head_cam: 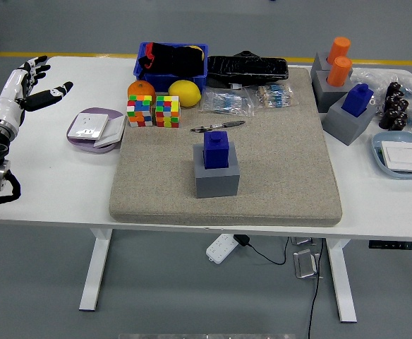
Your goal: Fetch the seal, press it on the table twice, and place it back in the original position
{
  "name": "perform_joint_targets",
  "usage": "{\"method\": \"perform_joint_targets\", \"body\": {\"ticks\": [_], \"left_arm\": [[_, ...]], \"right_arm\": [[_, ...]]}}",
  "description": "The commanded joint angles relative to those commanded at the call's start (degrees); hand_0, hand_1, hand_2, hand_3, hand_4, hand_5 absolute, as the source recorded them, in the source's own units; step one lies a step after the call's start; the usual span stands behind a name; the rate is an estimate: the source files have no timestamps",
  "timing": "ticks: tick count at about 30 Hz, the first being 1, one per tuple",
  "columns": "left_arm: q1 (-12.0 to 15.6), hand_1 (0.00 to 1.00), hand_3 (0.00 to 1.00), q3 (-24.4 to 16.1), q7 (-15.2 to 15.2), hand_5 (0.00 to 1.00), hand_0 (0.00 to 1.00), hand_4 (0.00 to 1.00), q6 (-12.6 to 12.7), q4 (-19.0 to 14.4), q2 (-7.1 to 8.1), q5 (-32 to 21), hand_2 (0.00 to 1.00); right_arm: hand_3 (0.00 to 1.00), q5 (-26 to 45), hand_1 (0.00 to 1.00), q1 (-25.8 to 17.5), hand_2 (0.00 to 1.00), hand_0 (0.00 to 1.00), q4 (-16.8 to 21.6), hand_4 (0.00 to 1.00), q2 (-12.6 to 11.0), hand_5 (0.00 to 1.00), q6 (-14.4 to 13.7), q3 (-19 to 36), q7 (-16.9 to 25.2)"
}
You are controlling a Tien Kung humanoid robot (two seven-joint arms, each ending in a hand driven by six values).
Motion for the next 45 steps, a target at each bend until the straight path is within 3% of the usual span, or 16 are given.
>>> {"method": "perform_joint_targets", "body": {"ticks": [45], "left_arm": [[-0.37, 0.912, 0.934, 0.53, -0.46, 0.180, 0.949, 0.781, 0.22, -0.20, -0.01, -0.19, 0.896]], "right_arm": [[0.638, -0.13, 0.699, -0.09, 0.678, 0.791, -0.08, 0.765, -0.18, 0.529, 0.22, -0.65, -0.18]]}}
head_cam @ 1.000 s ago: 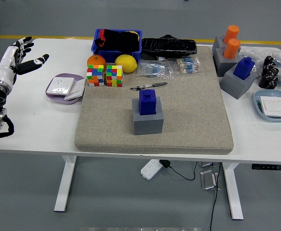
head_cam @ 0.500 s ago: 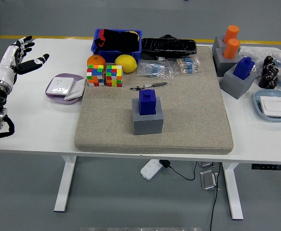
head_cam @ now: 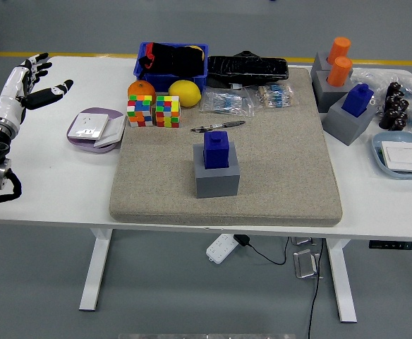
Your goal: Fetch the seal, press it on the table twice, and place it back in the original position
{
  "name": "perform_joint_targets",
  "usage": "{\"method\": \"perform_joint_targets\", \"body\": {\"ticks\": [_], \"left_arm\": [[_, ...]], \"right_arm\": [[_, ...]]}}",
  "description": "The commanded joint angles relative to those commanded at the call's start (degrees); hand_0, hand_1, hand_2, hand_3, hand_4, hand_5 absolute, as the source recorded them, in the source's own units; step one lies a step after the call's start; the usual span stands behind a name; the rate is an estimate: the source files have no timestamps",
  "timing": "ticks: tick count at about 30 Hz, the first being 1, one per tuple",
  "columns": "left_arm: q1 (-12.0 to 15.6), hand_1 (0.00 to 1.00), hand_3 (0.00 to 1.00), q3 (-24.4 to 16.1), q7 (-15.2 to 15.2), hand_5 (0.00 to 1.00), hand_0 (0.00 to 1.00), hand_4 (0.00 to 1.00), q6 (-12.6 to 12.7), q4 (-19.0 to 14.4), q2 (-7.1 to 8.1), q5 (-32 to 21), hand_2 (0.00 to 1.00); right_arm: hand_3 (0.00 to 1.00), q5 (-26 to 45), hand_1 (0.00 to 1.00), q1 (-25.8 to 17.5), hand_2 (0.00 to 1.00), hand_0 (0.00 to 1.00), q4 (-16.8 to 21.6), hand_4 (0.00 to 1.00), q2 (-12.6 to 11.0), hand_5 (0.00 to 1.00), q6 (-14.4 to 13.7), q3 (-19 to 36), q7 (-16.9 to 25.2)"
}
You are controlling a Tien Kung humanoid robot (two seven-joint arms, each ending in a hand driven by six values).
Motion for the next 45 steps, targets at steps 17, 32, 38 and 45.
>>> {"method": "perform_joint_targets", "body": {"ticks": [17, 32, 38, 45], "left_arm": [[0.01, 0.910, 0.934, -0.61, 0.01, 0.180, 0.947, 0.780, 0.01, 0.01, 0.25, 0.05, 0.896], [-0.25, 0.909, 0.934, -0.65, -0.10, 0.172, 0.946, 0.776, 0.03, -0.15, 0.02, 0.07, 0.894], [-0.35, 0.909, 0.933, -0.48, -0.15, 0.171, 0.946, 0.775, 0.02, -0.38, -0.08, 0.14, 0.894], [-0.61, 0.909, 0.933, -0.36, -0.14, 0.172, 0.946, 0.775, 0.02, -0.33, -0.04, 0.06, 0.893]], "right_arm": [[0.638, -0.15, 0.699, -0.01, 0.679, 0.790, -0.06, 0.763, 0.03, 0.530, 0.16, 0.20, -0.15], [0.638, -1.74, 0.700, -0.97, 0.680, 0.791, -0.13, 0.763, 0.80, 0.530, -0.07, 2.28, -0.64], [0.639, -2.12, 0.700, -1.29, 0.679, 0.791, 0.05, 0.763, 1.21, 0.531, -0.05, 2.73, -0.93], [0.639, -2.24, 0.700, -1.22, 0.680, 0.791, -0.02, 0.763, 0.93, 0.531, -0.18, 3.21, -0.78]]}}
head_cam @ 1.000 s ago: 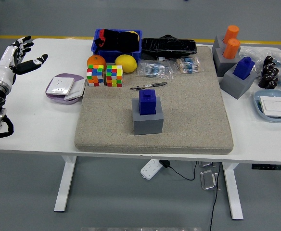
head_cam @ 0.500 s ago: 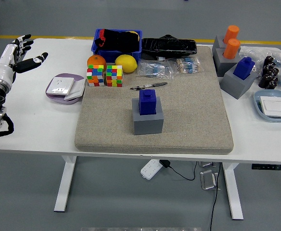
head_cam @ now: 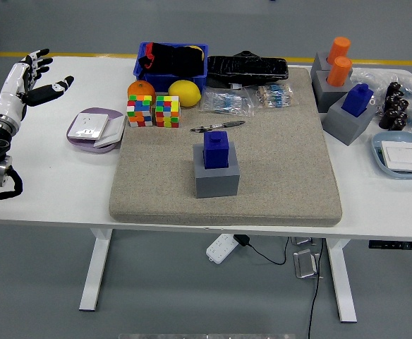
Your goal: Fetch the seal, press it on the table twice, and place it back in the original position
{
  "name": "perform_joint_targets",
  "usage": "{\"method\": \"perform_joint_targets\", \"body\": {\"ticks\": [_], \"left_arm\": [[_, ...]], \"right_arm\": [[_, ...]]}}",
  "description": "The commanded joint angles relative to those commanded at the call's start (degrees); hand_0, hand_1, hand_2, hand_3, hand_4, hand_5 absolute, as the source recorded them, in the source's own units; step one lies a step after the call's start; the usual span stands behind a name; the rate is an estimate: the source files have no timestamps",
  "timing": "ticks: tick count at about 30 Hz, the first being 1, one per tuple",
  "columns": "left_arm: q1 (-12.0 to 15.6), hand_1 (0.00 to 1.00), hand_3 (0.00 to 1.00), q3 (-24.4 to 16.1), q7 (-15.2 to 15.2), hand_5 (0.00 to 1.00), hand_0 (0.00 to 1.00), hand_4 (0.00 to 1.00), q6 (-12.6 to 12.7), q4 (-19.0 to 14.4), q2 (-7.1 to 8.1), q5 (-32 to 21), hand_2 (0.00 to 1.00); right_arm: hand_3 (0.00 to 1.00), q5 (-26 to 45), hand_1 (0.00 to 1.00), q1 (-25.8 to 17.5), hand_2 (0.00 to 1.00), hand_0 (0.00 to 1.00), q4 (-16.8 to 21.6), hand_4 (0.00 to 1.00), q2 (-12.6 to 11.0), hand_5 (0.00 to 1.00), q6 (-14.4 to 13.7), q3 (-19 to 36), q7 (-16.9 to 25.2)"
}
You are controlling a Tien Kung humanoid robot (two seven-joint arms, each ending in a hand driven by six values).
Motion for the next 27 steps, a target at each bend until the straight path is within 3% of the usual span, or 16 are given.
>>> {"method": "perform_joint_targets", "body": {"ticks": [27], "left_arm": [[-0.09, 0.907, 0.932, 0.40, 0.08, 0.168, 0.945, 0.772, -0.07, 0.17, 0.11, -0.13, 0.893]], "right_arm": [[0.640, -0.01, 0.700, 0.40, 0.680, 0.791, -0.08, 0.763, -0.30, 0.531, 0.37, -0.33, -0.16]]}}
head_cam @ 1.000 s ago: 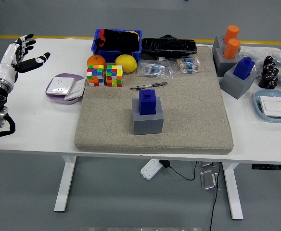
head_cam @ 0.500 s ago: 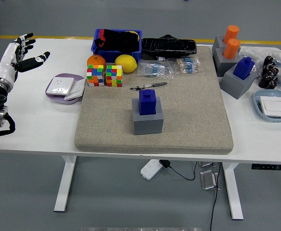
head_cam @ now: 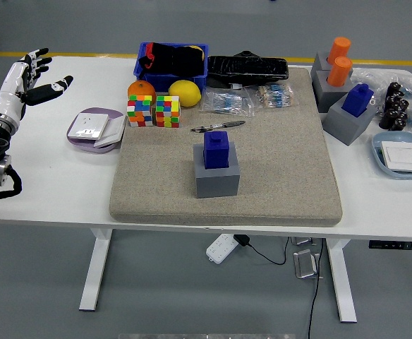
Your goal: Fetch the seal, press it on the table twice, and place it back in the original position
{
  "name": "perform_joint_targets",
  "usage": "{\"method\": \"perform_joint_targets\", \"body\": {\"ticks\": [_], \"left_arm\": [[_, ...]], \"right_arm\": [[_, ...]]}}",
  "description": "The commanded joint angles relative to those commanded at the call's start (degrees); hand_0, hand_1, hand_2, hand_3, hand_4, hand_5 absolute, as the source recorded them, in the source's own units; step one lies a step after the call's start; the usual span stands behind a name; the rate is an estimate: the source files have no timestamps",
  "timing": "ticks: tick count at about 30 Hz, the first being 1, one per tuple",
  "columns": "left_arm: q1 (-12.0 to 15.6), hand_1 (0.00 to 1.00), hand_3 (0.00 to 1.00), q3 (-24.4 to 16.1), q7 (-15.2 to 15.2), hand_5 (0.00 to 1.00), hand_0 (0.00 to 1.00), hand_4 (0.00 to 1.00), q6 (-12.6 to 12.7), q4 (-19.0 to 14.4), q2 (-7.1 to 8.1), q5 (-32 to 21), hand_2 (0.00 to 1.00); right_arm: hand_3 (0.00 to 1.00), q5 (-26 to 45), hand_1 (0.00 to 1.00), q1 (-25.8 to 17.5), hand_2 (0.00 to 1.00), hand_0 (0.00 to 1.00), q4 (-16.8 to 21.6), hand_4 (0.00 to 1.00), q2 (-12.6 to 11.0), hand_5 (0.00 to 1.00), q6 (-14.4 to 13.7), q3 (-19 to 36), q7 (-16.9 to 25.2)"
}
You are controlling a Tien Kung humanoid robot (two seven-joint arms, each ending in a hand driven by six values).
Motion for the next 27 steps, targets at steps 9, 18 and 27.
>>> {"method": "perform_joint_targets", "body": {"ticks": [9, 18, 27], "left_arm": [[-0.12, 0.907, 0.931, 0.10, -0.03, 0.168, 0.945, 0.773, 0.02, -0.13, 0.11, 0.00, 0.893], [-0.37, 0.907, 0.930, 0.13, -0.12, 0.167, 0.945, 0.773, 0.06, -0.20, 0.36, -0.06, 0.893], [-0.22, 0.906, 0.930, 0.08, -0.25, 0.166, 0.944, 0.773, 0.12, -0.73, 0.11, 0.08, 0.893]], "right_arm": [[0.641, -0.05, 0.701, 0.21, 0.680, 0.791, 0.04, 0.763, 0.02, 0.531, 0.10, -0.51, -0.03], [0.641, -0.46, 0.701, 0.50, 0.681, 0.791, 0.09, 0.763, -0.32, 0.532, -0.04, -0.18, 0.08], [0.641, -0.37, 0.701, 0.42, 0.682, 0.791, 0.21, 0.763, -0.24, 0.532, 0.02, -0.61, 0.06]]}}
